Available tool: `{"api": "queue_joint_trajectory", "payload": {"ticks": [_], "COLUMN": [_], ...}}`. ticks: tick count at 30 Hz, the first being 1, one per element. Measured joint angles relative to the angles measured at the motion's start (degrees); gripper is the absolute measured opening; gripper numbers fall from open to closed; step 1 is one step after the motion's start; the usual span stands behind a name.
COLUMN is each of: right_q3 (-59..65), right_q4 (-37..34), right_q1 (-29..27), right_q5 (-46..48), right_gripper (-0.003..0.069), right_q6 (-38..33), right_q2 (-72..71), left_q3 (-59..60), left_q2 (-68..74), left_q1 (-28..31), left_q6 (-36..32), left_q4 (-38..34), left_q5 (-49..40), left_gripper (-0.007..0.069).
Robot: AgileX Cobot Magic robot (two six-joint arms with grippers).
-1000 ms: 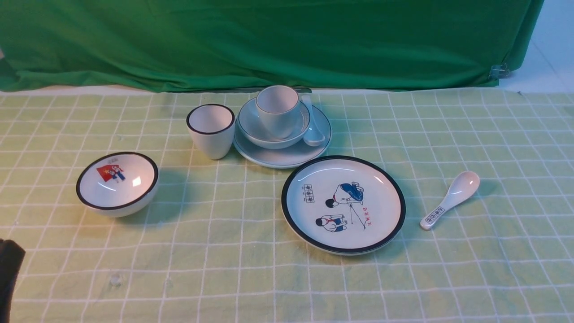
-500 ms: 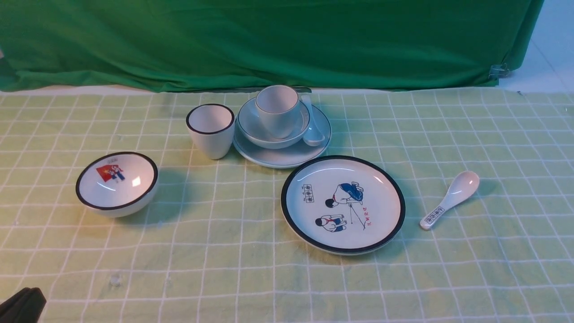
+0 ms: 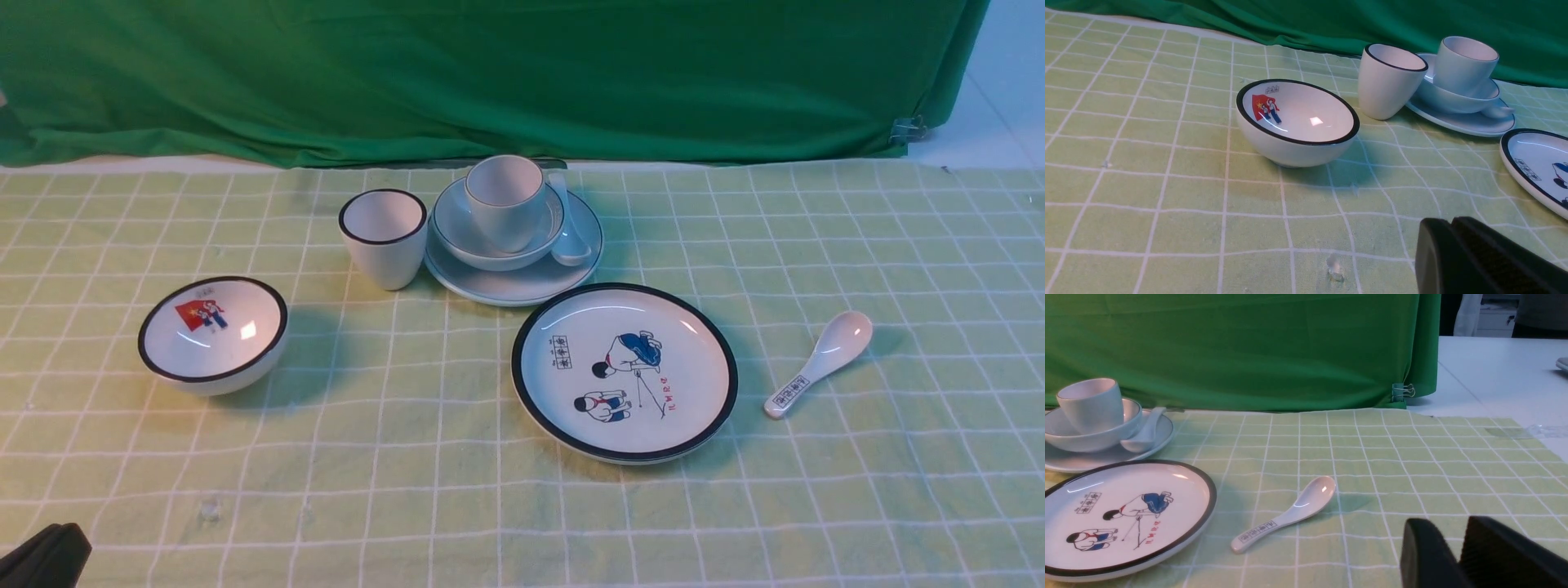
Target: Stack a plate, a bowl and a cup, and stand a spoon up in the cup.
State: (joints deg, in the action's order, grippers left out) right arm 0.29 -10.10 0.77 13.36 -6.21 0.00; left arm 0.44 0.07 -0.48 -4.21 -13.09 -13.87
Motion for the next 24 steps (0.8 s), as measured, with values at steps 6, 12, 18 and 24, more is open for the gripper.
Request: {"api": "queue_joint_trajectory", "payload": {"ticks": [6,12,18,24], "right_q3": [0.0,0.0,0.0,0.0], "right_q4": [0.0,0.0,0.0,0.0], "right_q1": [0.0,0.0,0.0,0.0], "right_q5": [0.0,0.0,0.0,0.0], "right_gripper": [0.0211,0.0225,0.0234,0.0237], "right_q6": [0.0,0.0,0.0,-0.1], "right_q2": [0.0,0.0,0.0,0.0], "left_q3": [0.0,0.0,0.0,0.0], "left_q2": [0.0,0.0,0.0,0.0], "left_q1": [0.0,0.0,0.0,0.0], "left_q6": [0.0,-0.1,-0.2,-0.3], "left_q4": [2.0,2.5,2.6,2.6], "left_q5": [-0.3,-0.3,-0.3,-0.3], "left_gripper": [0.0016,0.0016,0.0017,0.0017]}}
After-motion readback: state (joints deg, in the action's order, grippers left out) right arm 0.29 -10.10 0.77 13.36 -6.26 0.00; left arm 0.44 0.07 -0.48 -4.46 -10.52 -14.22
